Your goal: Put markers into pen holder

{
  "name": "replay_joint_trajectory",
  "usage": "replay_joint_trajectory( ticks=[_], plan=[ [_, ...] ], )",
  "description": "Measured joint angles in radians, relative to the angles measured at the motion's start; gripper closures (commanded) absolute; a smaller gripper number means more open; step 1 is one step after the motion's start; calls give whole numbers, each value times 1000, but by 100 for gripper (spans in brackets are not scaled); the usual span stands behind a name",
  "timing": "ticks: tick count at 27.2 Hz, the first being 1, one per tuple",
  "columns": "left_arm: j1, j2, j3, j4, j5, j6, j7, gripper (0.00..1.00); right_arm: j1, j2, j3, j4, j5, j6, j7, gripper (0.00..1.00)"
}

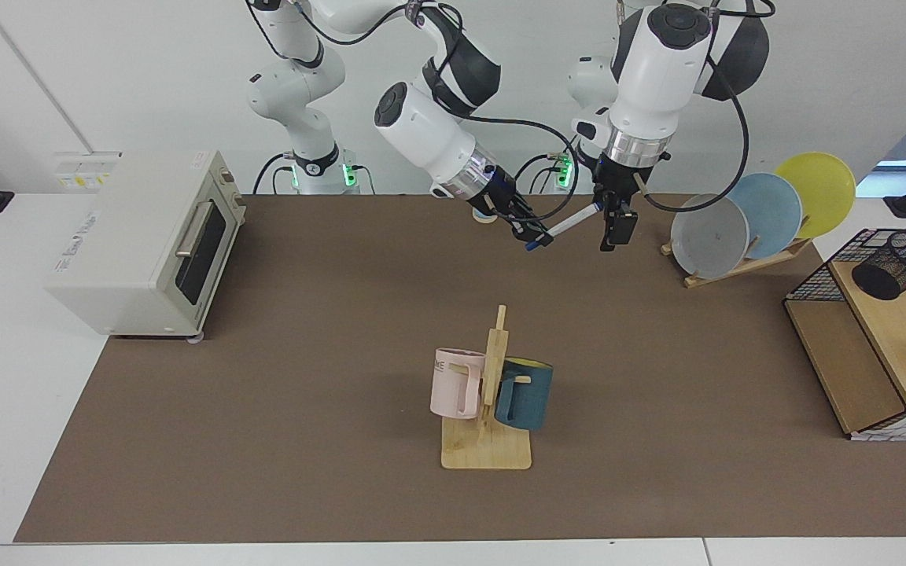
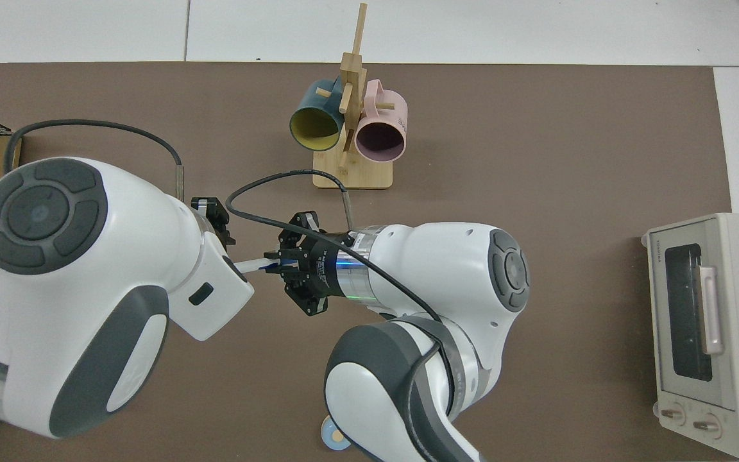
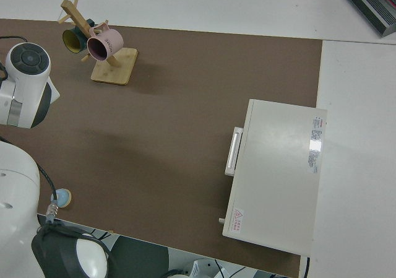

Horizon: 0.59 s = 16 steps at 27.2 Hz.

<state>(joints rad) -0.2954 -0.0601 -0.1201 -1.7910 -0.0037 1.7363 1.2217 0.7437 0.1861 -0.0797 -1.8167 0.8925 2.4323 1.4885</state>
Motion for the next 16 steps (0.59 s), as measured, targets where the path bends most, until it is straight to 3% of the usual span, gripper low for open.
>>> replay_joint_trajectory(
  ticks=[8, 10, 11, 12, 13, 14, 16],
  plan=[
    [1, -6, 3, -5, 2, -2, -22, 100, 1, 4, 0, 3, 9, 6, 23, 100],
    [1, -7, 3, -5, 2, -3, -23, 100, 1, 5, 0, 4, 10, 6, 27, 85],
    [1, -7, 4, -5, 2, -3, -24, 100, 1, 5, 0, 4, 10, 6, 27, 83],
    [1, -7, 4, -6, 2, -3, -24, 100, 1, 5, 0, 4, 11, 6, 27, 76],
    [1, -7, 4, -6, 2, -3, -24, 100, 2, 5, 0, 4, 11, 6, 27, 53],
    [1, -7, 4, -6, 2, -3, -24, 100, 2, 5, 0, 4, 11, 6, 27, 3],
    [1, -7, 5, -6, 2, -3, -24, 100, 2, 5, 0, 5, 11, 6, 27, 0]
  ],
)
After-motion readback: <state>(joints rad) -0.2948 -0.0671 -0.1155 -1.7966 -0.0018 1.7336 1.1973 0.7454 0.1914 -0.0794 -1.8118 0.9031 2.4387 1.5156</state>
